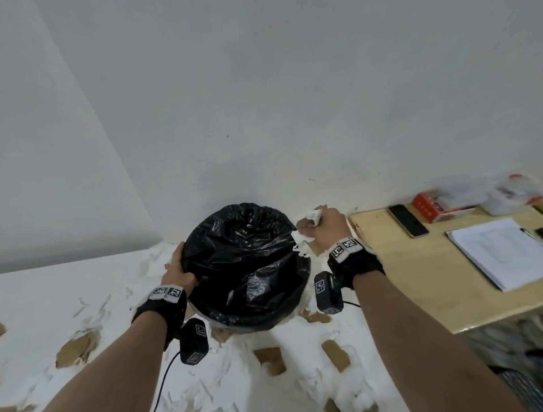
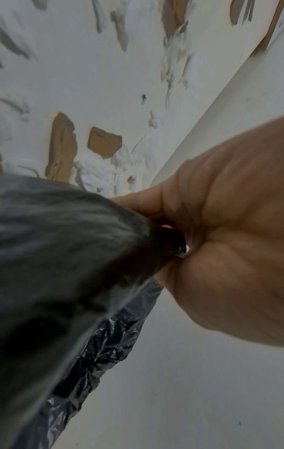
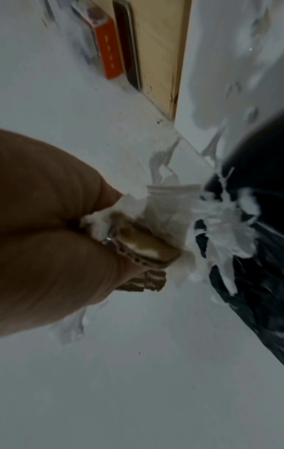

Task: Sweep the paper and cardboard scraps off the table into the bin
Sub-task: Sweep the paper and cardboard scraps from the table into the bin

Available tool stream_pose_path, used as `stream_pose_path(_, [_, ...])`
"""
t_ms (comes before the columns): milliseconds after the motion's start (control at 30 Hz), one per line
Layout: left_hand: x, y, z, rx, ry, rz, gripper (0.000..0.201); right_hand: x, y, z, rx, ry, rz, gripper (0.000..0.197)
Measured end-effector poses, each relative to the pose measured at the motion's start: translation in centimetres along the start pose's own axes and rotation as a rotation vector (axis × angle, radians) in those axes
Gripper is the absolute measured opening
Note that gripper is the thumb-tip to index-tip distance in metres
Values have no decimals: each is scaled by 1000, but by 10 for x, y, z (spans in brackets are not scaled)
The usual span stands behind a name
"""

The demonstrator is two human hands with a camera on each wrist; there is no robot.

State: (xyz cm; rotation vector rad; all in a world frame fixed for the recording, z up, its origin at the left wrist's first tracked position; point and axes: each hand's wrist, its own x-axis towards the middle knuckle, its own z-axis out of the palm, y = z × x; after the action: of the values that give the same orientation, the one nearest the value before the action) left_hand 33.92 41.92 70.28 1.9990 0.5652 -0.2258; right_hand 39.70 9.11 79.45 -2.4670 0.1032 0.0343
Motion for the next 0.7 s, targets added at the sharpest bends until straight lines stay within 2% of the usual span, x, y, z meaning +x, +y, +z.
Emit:
stream_pose_path(67, [-14, 12, 10, 15, -8, -5, 100, -8, -13, 11, 8, -63, -16, 6])
stream_pose_path(133, [-21, 17, 19, -17, -21, -3, 98, -14, -17, 23, 29, -129, -9, 10])
stream_pose_path(167, [-21, 15, 23, -38, -28, -1, 100, -16, -17, 27, 55, -177, -5, 24])
stream_pose_path(233, [-12, 6, 32, -75, -34, 3, 105, -19, -12, 30, 112, -286, 28, 68])
stream_pose_path(300, [-6, 0, 37, -96, -59, -5, 107, -19, -4, 24, 174, -324, 61, 89])
stream_pose_path(400, [-10, 6, 38, -119, -40, 34, 109, -16, 12, 4, 263, -241, 120, 80])
stream_pose_path(533, [-21, 24, 35, -136, -8, 44, 100, -7, 48, -23, 262, -100, 181, 63])
stream_pose_path(600, [-18, 25, 34, -136, 18, 42, 102, -5, 71, -26, 227, -94, 236, 64])
stream_pose_path(700, [-5, 21, 36, -120, 64, 41, 101, -4, 105, -10, 120, -187, 290, 78])
